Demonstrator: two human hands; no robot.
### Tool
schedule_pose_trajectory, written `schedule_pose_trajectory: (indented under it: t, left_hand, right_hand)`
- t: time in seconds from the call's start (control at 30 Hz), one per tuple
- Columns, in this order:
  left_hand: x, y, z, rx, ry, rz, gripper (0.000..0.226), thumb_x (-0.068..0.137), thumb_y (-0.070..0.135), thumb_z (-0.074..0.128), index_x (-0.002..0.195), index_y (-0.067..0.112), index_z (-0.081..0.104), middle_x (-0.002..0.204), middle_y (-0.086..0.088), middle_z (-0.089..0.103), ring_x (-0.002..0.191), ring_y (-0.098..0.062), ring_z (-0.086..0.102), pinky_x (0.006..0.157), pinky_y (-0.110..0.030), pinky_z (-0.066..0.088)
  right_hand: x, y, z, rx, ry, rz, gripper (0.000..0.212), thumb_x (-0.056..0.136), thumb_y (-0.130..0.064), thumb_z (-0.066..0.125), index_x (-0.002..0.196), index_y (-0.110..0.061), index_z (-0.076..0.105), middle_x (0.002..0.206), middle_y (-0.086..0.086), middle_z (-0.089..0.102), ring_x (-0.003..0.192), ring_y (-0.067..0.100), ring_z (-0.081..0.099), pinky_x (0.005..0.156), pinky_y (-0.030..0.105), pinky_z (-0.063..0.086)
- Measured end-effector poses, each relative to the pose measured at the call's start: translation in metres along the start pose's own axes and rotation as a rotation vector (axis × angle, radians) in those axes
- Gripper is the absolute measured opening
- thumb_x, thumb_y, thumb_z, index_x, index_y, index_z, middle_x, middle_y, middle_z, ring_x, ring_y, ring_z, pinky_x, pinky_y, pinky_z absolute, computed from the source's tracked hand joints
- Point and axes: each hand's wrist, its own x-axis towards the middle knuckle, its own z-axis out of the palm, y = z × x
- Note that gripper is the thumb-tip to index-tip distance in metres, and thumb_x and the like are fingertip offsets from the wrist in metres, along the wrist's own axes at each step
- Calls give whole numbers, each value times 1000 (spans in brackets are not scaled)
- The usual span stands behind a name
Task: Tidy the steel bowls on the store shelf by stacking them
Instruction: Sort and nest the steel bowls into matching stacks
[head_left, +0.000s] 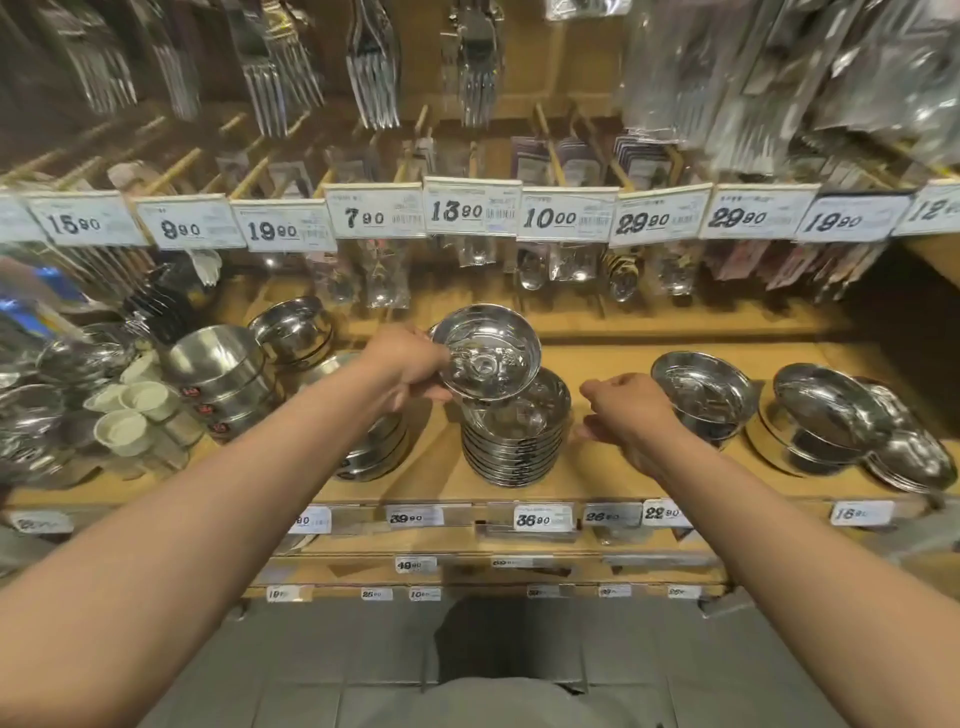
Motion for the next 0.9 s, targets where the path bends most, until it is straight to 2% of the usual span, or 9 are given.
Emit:
schedule_pose_trajectory:
  t: [0.17, 0.3, 0.37, 0.43, 0.53, 0.63, 0.73, 0.83, 0.9]
  left_hand:
    - [-11, 25, 39, 14, -133, 27, 15, 87, -8, 66, 89, 0, 54, 82, -21, 67, 49, -21, 71, 45, -26, 59]
    - [-24, 56, 89, 54, -254, 69, 6, 89, -8, 61, 95, -6, 60, 88, -24, 67, 71, -29, 73, 66, -37, 61]
    - [-30, 71, 114, 112, -290, 102, 4, 90, -8, 60, 91, -5, 62, 82, -21, 67, 63, -24, 71, 58, -31, 62]
    - [-37, 83, 140, 158, -307, 126, 3, 91, -6, 59, 91, -5, 62, 78, -20, 66, 52, -18, 68, 50, -24, 59]
    - [-39, 90, 176, 230, -243, 178, 19, 95, -1, 55, 76, -2, 56, 48, -5, 59, 28, -4, 52, 30, -12, 39]
    - [-33, 91, 212, 138, -187, 143, 11, 93, -3, 56, 85, 2, 61, 55, -5, 61, 38, -8, 59, 46, -23, 57]
    - [-29, 85, 240, 106, -93, 150, 14, 89, -3, 55, 84, 7, 63, 63, -6, 62, 43, -10, 60, 48, -23, 55]
    - [-31, 81, 253, 135, -27, 141, 16, 93, 5, 56, 79, 12, 59, 76, -7, 63, 63, -18, 65, 65, -33, 61]
    - [-30, 80, 255, 146, -7, 129, 12, 92, 3, 56, 84, 7, 63, 79, -11, 64, 63, -19, 62, 71, -36, 60]
  right_hand:
    - [-11, -19, -43, 90, -17, -125, 19, 96, -27, 62, 86, -11, 60, 96, 8, 62, 89, 24, 68, 65, 37, 65]
    - [-3, -34, -100, 95, -79, -107, 22, 90, -38, 70, 103, -20, 71, 106, 10, 73, 86, 23, 76, 83, 48, 62]
    - [6, -30, -128, 70, -83, -147, 19, 91, -31, 71, 104, -17, 74, 106, 9, 76, 90, 25, 76, 83, 48, 62]
    - [14, -22, -153, 66, -75, -181, 15, 91, -19, 70, 102, -9, 74, 101, 13, 76, 82, 20, 75, 76, 41, 64]
    - [30, -15, -182, 27, -86, -177, 9, 90, -11, 68, 93, -9, 76, 99, 19, 74, 79, 19, 71, 64, 32, 62]
    - [54, -11, -204, -60, -72, -187, 14, 83, -21, 68, 89, -8, 73, 89, 15, 74, 69, 16, 73, 63, 39, 63]
    - [73, -5, -220, -179, -64, -179, 32, 79, -27, 68, 93, 2, 69, 82, 18, 74, 61, 19, 73, 77, 49, 61]
    - [87, -4, -228, -229, -88, -185, 29, 88, -21, 67, 97, 7, 68, 75, 13, 74, 56, 15, 73, 58, 30, 62]
    - [91, -5, -230, -242, -128, -206, 20, 92, -21, 64, 90, -2, 71, 75, 12, 72, 51, 8, 69, 47, 19, 53]
